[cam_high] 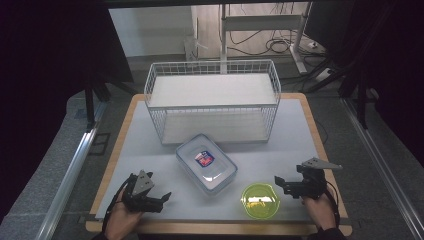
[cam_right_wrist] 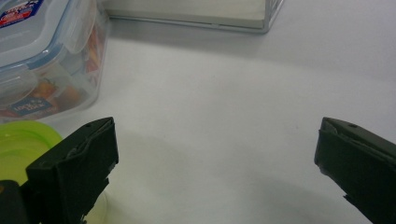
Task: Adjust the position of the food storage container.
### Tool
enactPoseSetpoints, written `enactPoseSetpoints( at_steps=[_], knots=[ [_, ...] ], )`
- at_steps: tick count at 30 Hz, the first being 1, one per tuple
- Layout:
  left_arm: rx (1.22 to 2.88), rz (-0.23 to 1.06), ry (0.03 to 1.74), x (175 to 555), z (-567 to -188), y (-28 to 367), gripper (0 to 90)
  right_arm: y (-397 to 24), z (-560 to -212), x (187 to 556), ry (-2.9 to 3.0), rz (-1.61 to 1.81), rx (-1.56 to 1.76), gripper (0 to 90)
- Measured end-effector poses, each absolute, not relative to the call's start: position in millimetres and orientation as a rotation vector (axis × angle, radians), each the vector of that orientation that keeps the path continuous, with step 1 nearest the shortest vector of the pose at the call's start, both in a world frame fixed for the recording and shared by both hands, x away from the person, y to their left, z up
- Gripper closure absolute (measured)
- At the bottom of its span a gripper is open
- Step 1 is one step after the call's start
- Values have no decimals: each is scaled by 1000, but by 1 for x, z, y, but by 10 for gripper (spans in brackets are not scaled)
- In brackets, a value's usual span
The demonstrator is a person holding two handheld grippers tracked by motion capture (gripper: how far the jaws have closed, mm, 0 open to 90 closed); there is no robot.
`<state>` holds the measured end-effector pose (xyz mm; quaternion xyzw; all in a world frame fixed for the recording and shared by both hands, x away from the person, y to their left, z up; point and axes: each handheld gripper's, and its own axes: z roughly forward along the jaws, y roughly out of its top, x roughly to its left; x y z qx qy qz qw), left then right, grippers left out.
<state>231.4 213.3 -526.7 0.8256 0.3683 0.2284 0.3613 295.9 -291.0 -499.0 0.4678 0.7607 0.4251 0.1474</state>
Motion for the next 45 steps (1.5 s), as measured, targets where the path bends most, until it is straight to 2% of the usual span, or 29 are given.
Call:
enactPoseSetpoints(
  at_steps=[14, 34, 37, 40, 45],
  knots=[
    [2130, 562, 915, 231, -527, 210, 81, -289, -505, 298, 2300, 1166, 1282, 0],
    [2158, 553, 910, 231, -529, 209, 80, -281, -489, 294, 2283, 1134, 1314, 5],
    [2160, 558, 907, 231, -529, 208, 80, -278, -482, 290, 2279, 1111, 1307, 95],
    [2162, 565, 902, 231, -528, 208, 80, -277, -474, 286, 2321, 1139, 1295, 337],
    [2166, 571, 896, 230, -528, 208, 81, -266, -465, 277, 2375, 1125, 1155, 623]
  ],
)
